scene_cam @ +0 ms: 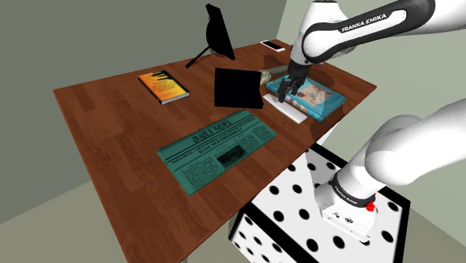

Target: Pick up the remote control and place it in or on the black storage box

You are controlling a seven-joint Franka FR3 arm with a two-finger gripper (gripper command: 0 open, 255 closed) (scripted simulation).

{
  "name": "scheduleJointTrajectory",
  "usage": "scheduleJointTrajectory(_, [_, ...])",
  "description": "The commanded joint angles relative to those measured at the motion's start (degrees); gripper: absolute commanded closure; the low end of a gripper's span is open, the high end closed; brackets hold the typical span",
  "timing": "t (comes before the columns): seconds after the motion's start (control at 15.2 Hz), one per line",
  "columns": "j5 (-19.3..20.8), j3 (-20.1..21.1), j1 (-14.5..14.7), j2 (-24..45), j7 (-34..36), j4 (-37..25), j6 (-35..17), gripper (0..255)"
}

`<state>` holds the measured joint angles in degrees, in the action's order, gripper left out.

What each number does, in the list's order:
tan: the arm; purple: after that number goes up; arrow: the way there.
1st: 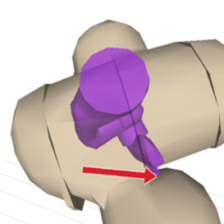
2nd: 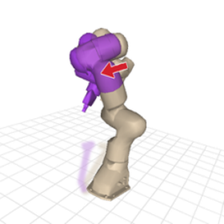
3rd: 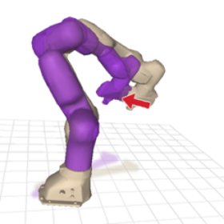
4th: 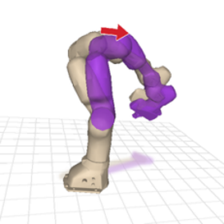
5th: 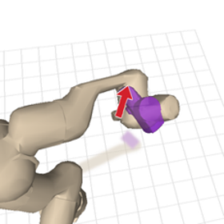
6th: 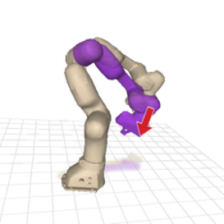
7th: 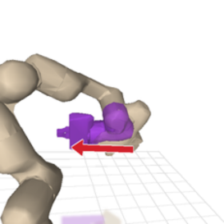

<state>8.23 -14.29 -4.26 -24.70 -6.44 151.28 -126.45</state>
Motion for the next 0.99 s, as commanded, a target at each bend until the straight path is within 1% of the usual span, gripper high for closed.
scheduleJointTrajectory(0.0, [-0.2,-0.9,-0.1,2.9,-0.7,0.4,-3.5,0])
scheduleJointTrajectory(0.46, [-0.4,-1.7,0.2,6.9,-1.0,2.8,-9.8,0])
scheduleJointTrajectory(0.92, [-0.4,-1.7,0.2,6.9,-1.0,2.8,-9.8,0])
